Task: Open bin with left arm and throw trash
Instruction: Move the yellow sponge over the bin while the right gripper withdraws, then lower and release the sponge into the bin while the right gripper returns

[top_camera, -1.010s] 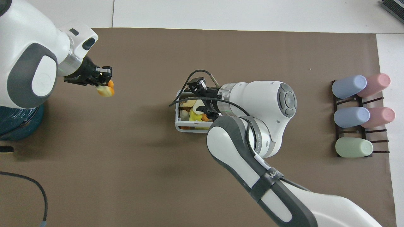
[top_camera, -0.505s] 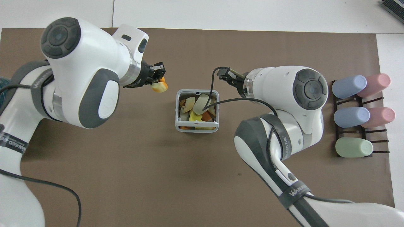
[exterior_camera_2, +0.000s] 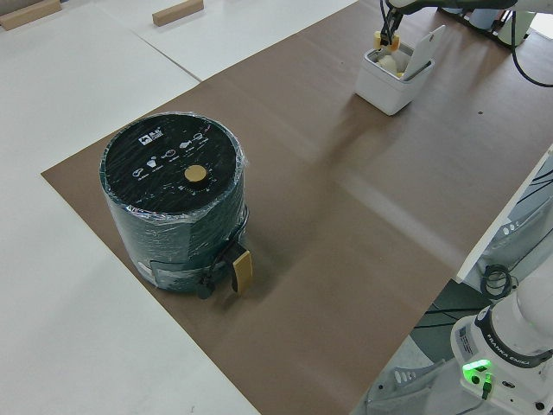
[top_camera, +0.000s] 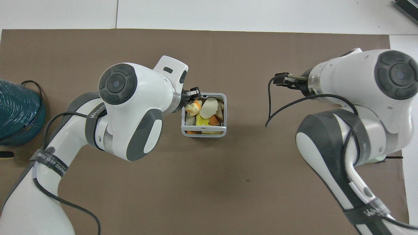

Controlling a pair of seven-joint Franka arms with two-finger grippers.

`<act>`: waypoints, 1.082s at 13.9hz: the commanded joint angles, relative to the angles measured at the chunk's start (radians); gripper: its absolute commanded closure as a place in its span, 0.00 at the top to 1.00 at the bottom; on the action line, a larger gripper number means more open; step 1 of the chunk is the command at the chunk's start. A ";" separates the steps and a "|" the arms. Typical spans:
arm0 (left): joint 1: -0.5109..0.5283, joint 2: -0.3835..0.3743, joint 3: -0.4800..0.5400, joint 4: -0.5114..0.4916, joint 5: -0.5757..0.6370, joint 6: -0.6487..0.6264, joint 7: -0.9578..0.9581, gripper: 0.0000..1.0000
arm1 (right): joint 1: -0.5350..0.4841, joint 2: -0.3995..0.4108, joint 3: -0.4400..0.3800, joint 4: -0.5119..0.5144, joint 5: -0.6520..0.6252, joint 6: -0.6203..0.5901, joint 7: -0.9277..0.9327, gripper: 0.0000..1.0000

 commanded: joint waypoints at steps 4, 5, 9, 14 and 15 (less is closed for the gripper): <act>-0.067 -0.030 0.016 -0.093 -0.021 0.078 -0.054 0.10 | -0.082 -0.086 0.009 0.074 -0.017 -0.241 -0.146 1.00; -0.066 -0.030 0.016 -0.093 -0.021 0.075 -0.054 0.26 | -0.100 -0.086 0.009 0.098 -0.017 -0.287 -0.178 1.00; -0.064 -0.028 0.017 -0.081 -0.021 0.068 -0.054 1.00 | -0.180 -0.085 0.009 0.206 -0.005 -0.462 -0.287 1.00; -0.084 -0.025 0.017 -0.070 -0.021 0.064 -0.068 1.00 | -0.180 -0.114 -0.028 0.174 0.001 -0.517 -0.298 1.00; -0.084 -0.022 0.017 -0.058 -0.021 0.068 -0.070 1.00 | -0.176 -0.133 -0.028 0.145 0.000 -0.514 -0.296 1.00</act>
